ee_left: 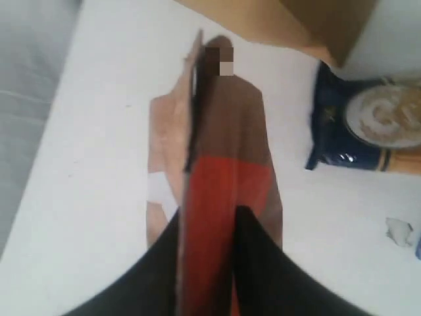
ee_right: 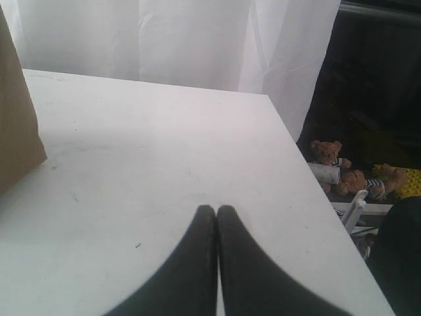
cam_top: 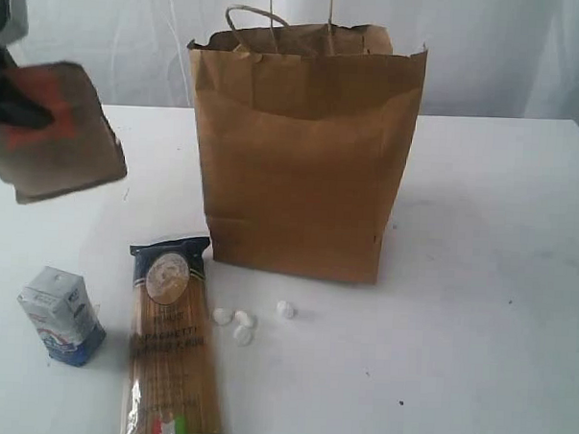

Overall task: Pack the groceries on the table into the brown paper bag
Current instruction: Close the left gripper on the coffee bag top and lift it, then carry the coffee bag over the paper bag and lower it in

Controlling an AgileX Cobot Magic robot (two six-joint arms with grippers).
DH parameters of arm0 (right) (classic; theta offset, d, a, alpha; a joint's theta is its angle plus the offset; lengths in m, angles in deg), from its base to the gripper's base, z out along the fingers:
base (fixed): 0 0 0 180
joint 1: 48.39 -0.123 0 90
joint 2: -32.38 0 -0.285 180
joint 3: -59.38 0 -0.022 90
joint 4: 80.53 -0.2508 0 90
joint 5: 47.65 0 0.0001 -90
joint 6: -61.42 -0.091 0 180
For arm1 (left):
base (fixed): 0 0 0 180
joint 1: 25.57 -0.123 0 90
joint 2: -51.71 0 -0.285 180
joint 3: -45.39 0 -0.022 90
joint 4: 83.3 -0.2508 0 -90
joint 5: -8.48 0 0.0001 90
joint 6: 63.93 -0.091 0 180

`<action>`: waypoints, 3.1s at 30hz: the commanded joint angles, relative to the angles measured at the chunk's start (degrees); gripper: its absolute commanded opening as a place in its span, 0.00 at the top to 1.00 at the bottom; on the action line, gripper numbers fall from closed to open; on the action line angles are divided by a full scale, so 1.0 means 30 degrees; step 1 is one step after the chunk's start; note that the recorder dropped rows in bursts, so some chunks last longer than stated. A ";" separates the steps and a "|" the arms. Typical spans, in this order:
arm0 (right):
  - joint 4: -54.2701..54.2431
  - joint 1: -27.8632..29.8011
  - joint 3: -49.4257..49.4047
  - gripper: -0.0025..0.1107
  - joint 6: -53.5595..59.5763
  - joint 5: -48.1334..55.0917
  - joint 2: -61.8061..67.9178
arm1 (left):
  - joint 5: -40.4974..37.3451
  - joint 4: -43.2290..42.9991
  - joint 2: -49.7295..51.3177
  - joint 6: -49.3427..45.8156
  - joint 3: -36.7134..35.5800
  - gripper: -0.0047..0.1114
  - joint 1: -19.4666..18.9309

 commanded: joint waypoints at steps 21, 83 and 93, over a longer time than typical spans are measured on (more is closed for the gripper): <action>0.0001 0.0059 -0.0070 0.98 -0.1101 -0.0240 0.0062 | 0.1760 2.3603 0.1224 0.2348 0.5548 0.96 -0.0029; 0.0001 0.0059 -0.0070 0.98 -0.1226 -0.0095 0.0062 | -0.5806 1.8463 1.0469 -0.1517 0.9272 0.34 0.5308; 0.0001 0.0059 -0.0070 0.98 -0.1226 -0.0095 0.0062 | -0.6971 1.8463 1.0469 -0.1297 0.9272 0.33 0.5308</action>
